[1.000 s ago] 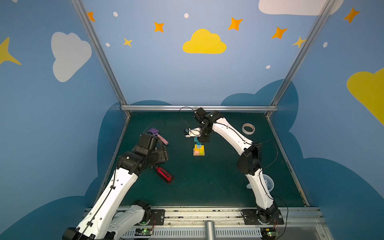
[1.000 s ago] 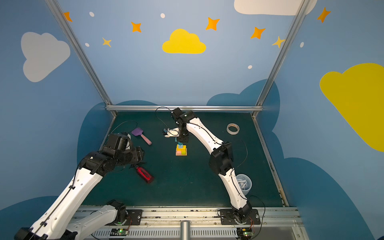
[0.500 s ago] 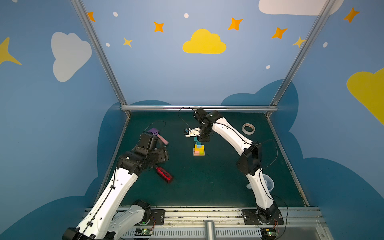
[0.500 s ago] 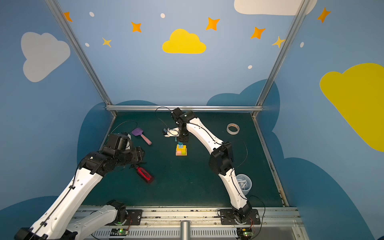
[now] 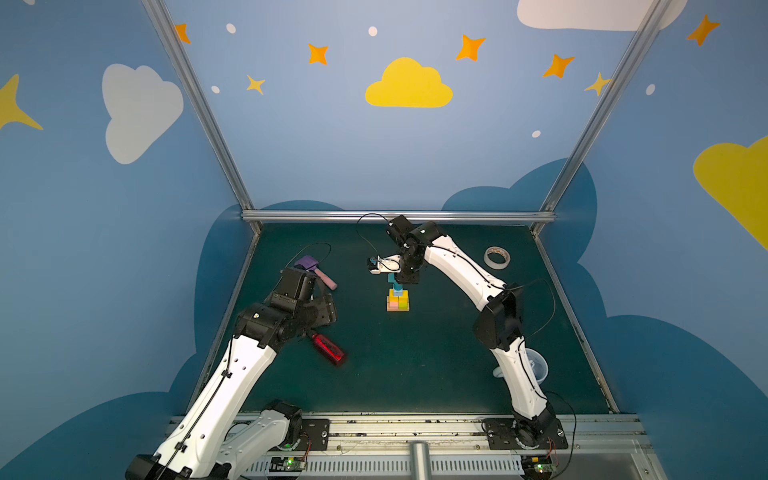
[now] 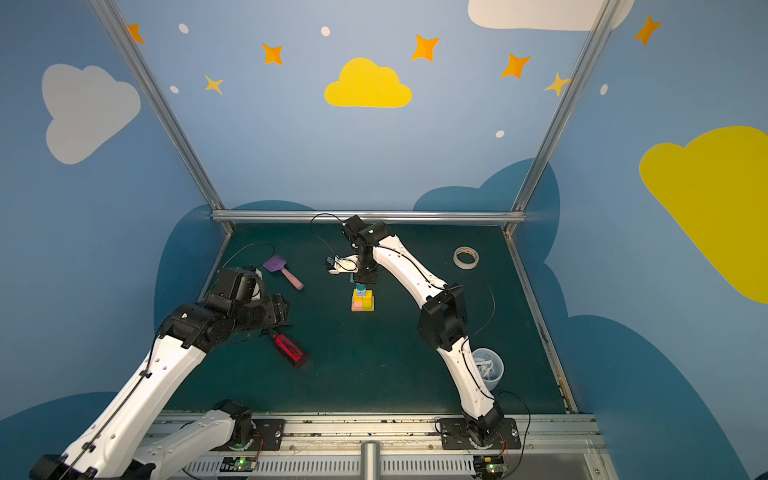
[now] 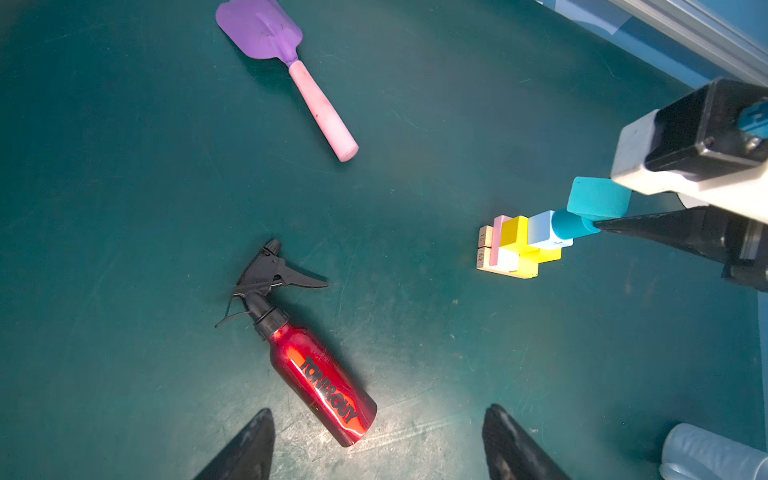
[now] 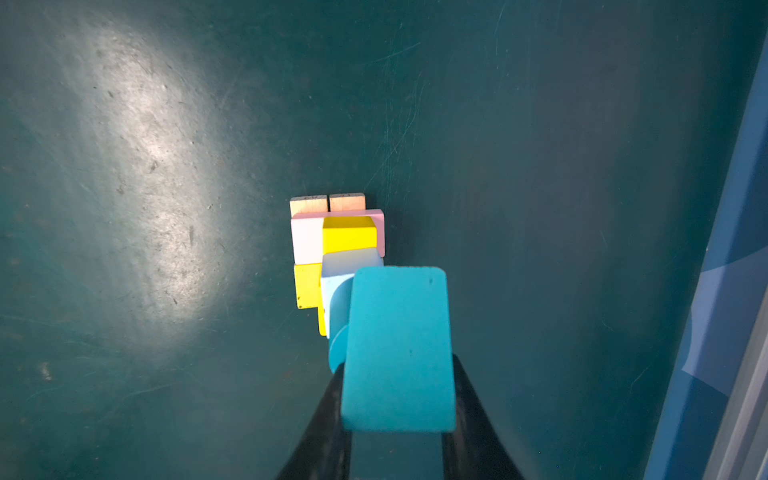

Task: Build the wood block tower
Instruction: 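Lower the teal wedge with the right gripper onto the teal cylinder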

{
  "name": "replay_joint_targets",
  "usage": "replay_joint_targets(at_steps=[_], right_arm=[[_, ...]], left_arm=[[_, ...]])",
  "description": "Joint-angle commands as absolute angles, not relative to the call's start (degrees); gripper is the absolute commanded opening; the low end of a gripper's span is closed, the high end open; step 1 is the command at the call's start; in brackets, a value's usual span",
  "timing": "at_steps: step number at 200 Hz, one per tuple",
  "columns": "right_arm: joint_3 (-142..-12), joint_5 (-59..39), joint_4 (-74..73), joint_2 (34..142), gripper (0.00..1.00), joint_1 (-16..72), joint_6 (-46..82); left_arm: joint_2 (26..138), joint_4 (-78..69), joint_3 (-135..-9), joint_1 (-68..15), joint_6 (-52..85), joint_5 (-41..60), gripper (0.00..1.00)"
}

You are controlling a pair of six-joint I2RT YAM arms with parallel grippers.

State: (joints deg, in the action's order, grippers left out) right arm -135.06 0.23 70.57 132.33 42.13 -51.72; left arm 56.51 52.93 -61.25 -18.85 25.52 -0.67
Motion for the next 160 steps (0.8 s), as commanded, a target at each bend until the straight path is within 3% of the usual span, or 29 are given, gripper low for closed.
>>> replay_joint_targets(at_steps=[1, 160], right_arm=[[-134.21, 0.53, 71.46, 132.8, 0.15, 42.56, -52.04], [-134.05, 0.75, 71.21, 132.8, 0.32, 42.72, -51.85]], left_arm=[[56.29, 52.8, -60.76, -18.66, 25.13, -0.7, 0.79], [56.07, 52.84, -60.58, -18.56, 25.14, -0.75, 0.79]])
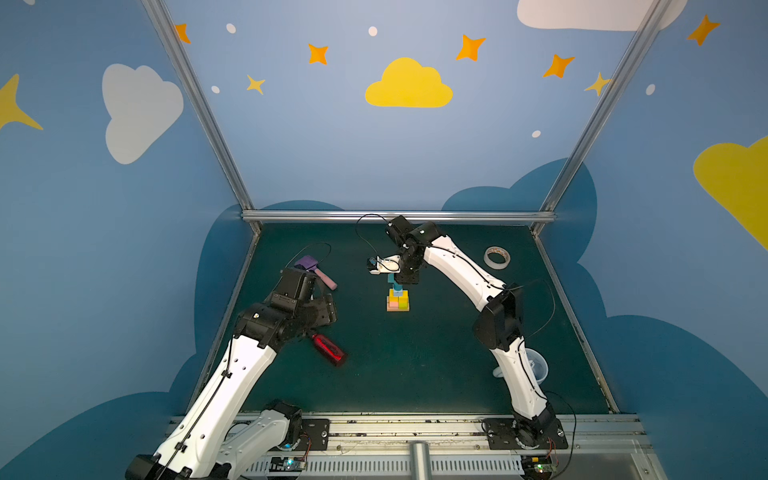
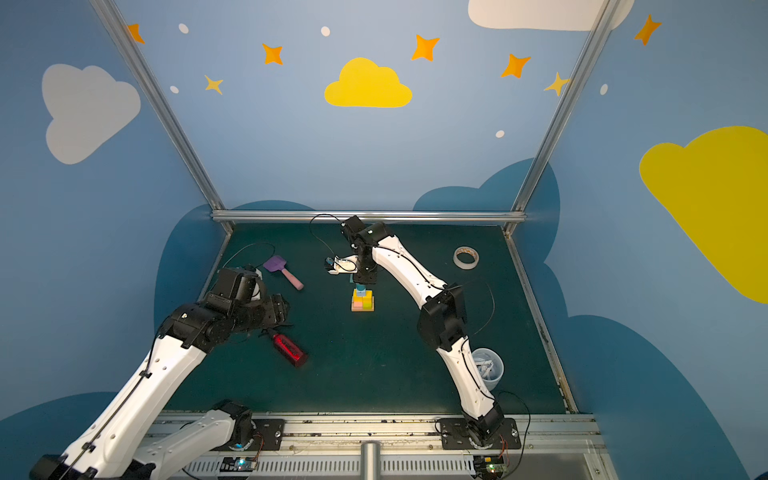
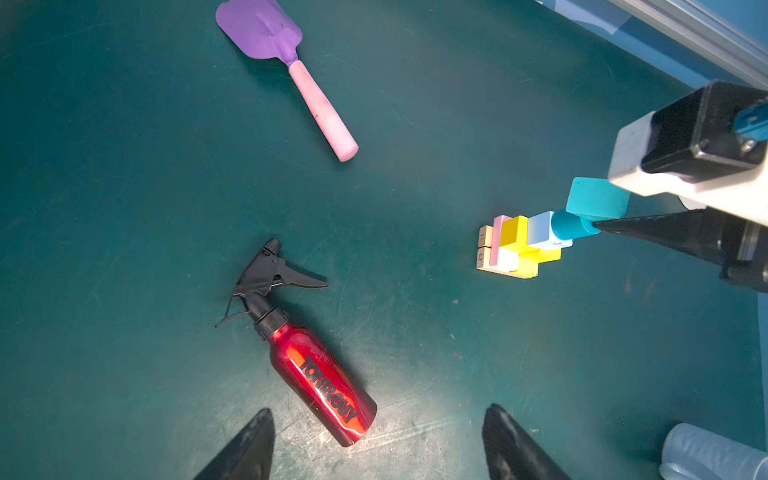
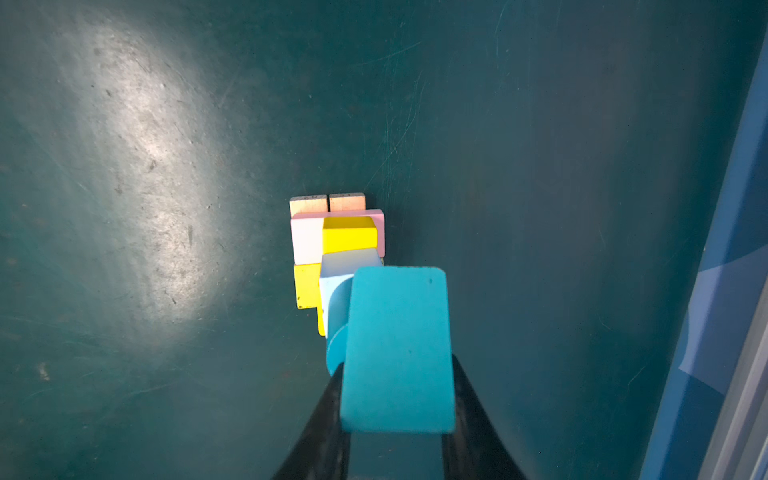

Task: Build the wood block tower
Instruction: 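Lower the teal wedge with the right gripper onto the teal cylinder, then settle the teal wedge onto the teal cylinder top with the right gripper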

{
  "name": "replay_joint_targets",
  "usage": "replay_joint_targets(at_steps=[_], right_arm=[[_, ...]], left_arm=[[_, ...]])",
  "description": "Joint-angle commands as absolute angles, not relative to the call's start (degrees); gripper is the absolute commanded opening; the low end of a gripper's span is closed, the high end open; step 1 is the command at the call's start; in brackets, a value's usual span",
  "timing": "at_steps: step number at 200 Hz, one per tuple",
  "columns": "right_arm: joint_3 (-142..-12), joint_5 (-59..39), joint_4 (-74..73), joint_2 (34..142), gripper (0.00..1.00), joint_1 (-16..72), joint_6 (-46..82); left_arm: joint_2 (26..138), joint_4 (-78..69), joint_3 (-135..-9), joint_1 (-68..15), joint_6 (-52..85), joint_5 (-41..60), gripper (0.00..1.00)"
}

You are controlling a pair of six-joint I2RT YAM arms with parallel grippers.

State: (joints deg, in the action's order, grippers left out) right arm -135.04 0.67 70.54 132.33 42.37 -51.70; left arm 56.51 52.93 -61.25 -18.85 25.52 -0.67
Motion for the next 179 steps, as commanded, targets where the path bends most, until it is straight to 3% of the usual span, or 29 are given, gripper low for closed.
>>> replay_joint_targets(at_steps=[1, 62, 179], right_arm=[[-134.04, 0.77, 71.2, 132.8, 0.32, 42.72, -51.81], [-133.86, 1.31, 71.11, 132.88, 0.36, 42.74, -51.84], [-133.91, 1.67, 71.51, 132.48, 0.36, 42.78, -51.77]], left_arm=[[56.12, 52.83, -60.57, -18.6, 25.18, -0.73, 0.79], [56.32, 52.73, -60.58, -18.57, 25.06, -0.53, 0.79], [56.42, 52.65, -60.62, -18.51, 24.96, -0.44, 0.79]])
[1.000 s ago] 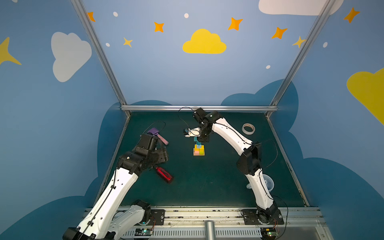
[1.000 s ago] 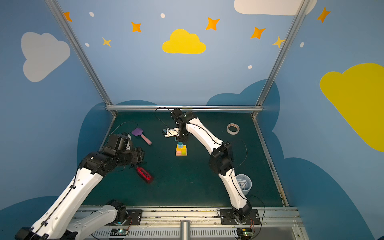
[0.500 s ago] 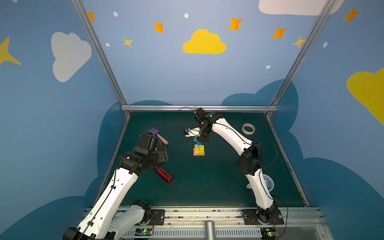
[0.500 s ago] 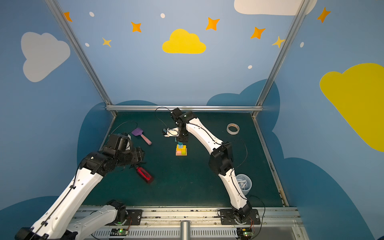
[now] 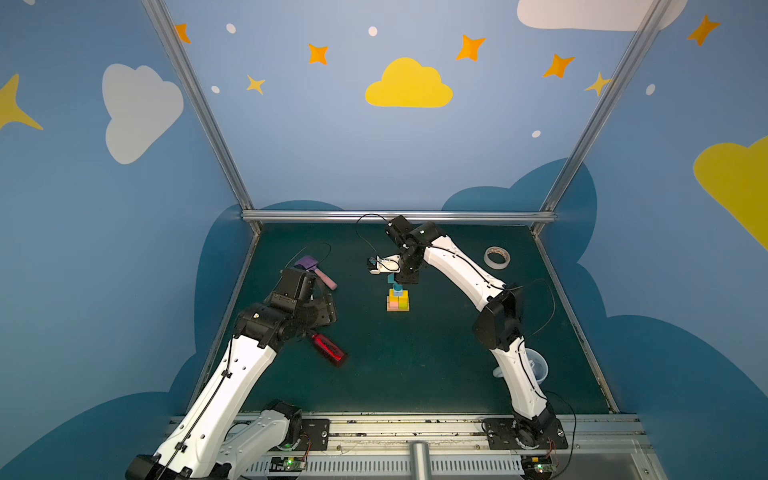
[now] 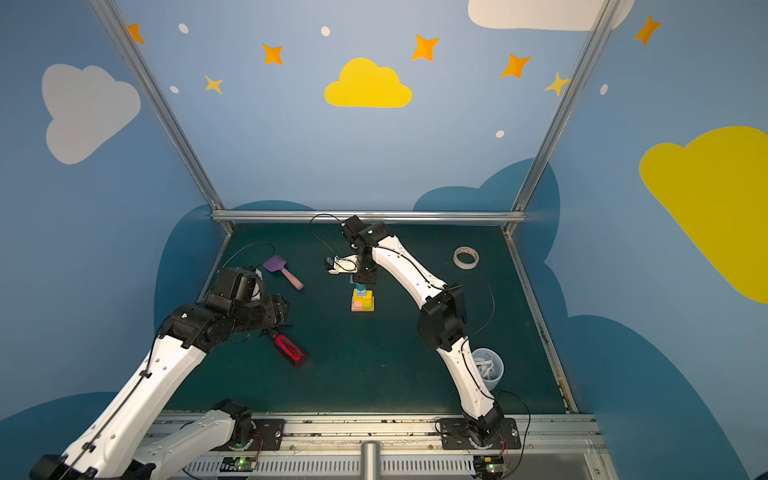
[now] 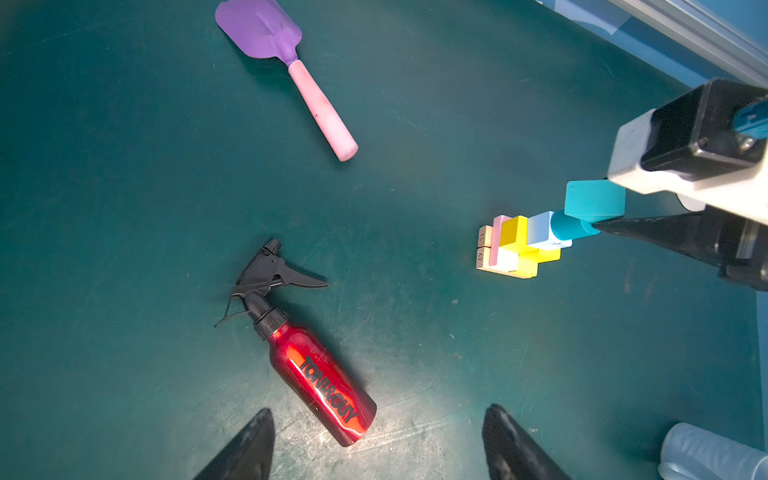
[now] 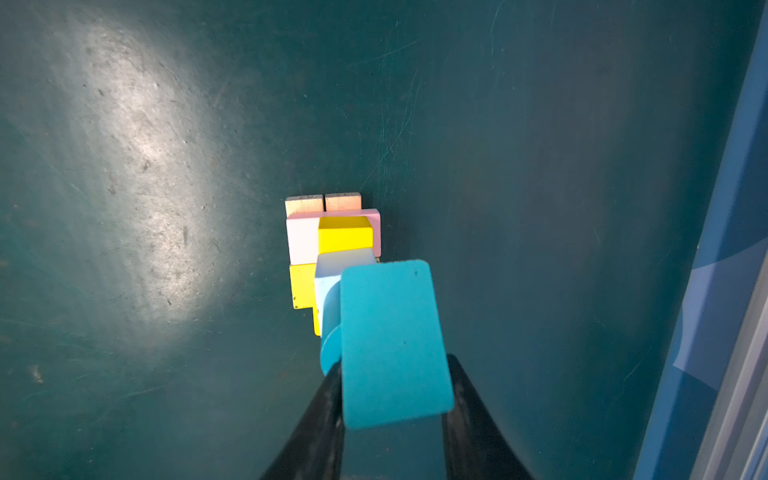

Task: Build the wood block tower
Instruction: 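Settle the teal wedge onto the teal cylinder top with the right gripper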

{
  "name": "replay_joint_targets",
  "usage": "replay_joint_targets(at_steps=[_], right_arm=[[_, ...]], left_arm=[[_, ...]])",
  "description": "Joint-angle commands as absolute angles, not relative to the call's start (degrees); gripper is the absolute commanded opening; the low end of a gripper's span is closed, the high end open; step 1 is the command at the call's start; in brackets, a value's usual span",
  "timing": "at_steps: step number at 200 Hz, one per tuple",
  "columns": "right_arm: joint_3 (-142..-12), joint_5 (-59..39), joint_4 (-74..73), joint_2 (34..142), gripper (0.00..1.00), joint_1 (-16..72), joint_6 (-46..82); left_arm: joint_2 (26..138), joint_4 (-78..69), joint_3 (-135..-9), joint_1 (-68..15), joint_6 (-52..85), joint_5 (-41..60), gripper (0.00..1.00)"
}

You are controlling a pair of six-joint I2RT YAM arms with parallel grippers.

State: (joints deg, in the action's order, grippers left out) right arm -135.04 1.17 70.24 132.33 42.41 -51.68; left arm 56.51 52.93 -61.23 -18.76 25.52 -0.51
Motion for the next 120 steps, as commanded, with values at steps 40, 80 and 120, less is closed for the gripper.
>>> replay_joint_targets(at_steps=[40, 80, 120], right_arm=[[-133.77, 1.67, 71.75, 132.19, 0.37, 42.79, -51.66], [-133.75, 1.58, 71.78, 132.01, 0.41, 42.79, -51.61], [-133.74, 1.65, 71.75, 131.95, 0.42, 42.8, -51.52]], left_arm=[[56.39, 52.65, -60.54, -18.52, 24.96, -0.37, 0.79], [56.3, 52.65, -60.4, -18.48, 25.05, -0.34, 0.79], [56.26, 52.65, -60.3, -18.5, 25.12, -0.36, 0.79]])
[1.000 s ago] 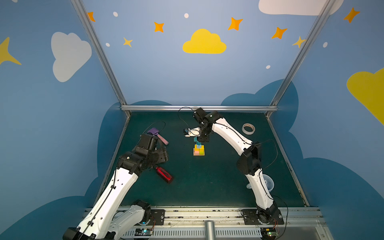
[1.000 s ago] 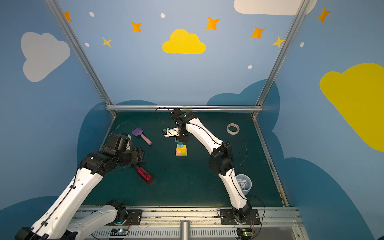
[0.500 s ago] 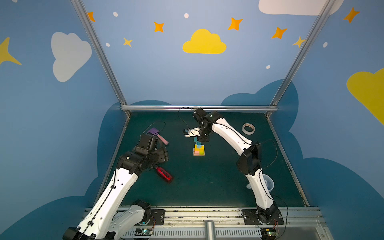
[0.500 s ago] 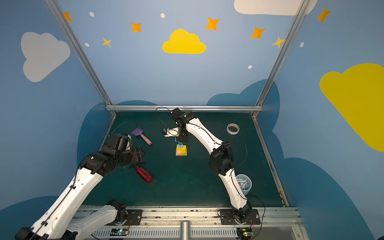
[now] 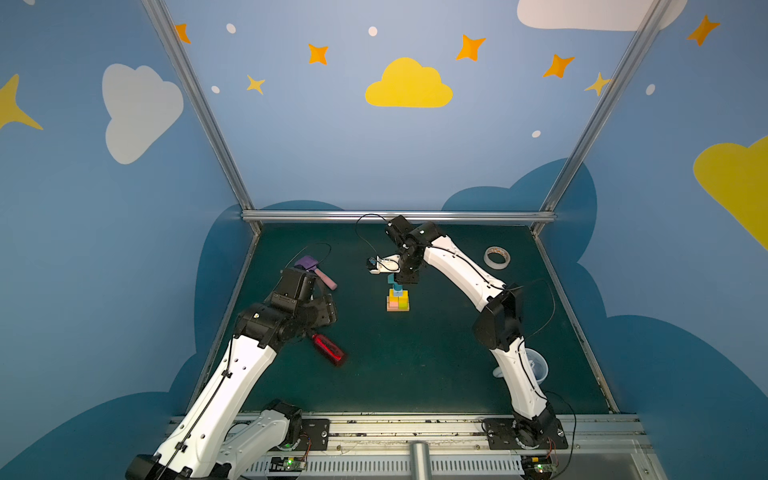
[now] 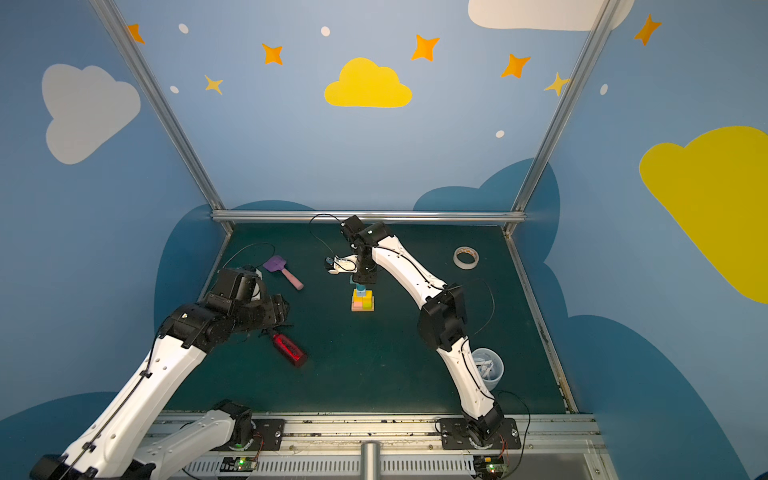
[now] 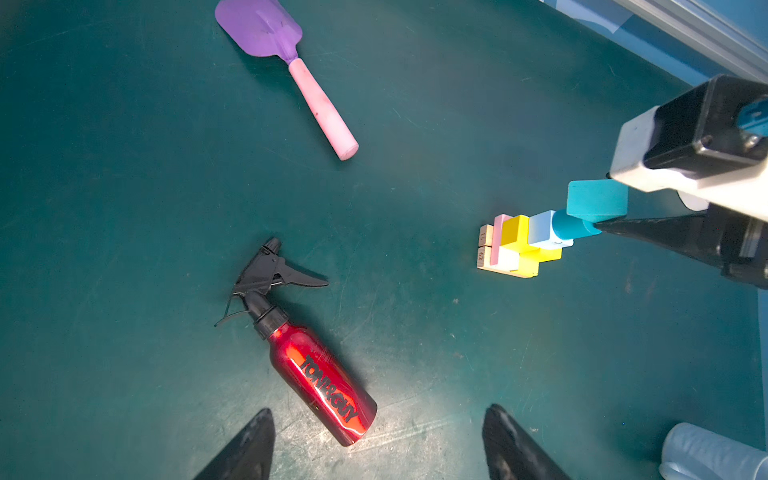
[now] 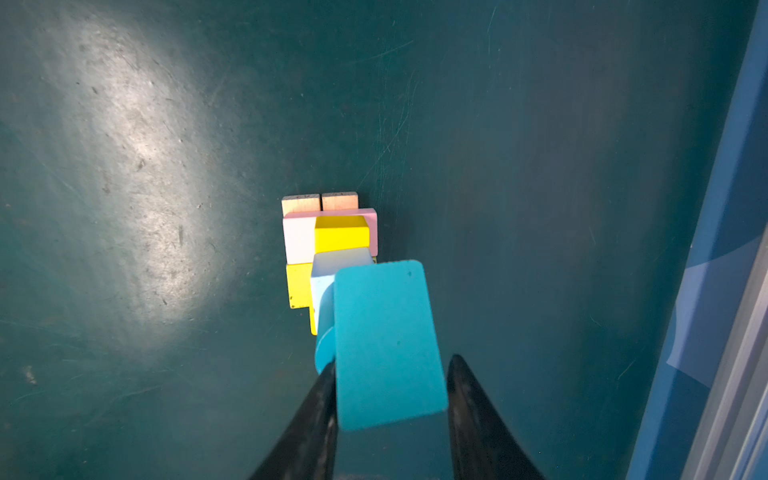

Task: Build the wood block tower
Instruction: 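Settle the teal wedge onto the teal cylinder top with the right gripper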

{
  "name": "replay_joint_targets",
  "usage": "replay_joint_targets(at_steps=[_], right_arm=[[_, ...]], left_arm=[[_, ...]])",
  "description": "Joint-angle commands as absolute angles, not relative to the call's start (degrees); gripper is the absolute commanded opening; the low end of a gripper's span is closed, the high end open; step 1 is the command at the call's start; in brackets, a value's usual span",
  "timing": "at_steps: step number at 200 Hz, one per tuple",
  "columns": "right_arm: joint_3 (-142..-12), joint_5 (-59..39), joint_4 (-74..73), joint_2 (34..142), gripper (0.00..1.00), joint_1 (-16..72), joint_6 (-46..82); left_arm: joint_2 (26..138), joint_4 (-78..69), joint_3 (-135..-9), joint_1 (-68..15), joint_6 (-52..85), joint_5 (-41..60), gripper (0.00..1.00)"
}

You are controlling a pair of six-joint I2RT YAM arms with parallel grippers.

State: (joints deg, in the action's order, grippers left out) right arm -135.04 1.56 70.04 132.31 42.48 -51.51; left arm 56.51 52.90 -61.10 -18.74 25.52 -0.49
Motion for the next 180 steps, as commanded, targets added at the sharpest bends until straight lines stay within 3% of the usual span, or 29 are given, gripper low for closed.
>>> replay_joint_targets(at_steps=[1, 180], right_arm=[[-133.76, 1.66, 71.73, 131.93, 0.42, 42.8, -51.51], [-133.75, 1.48, 71.76, 130.38, 0.44, 42.84, -51.16]], left_arm=[[56.26, 52.65, -60.29, -18.52, 25.13, -0.36, 0.79], [56.16, 52.47, -59.97, -18.46, 25.21, -0.09, 0.79]])
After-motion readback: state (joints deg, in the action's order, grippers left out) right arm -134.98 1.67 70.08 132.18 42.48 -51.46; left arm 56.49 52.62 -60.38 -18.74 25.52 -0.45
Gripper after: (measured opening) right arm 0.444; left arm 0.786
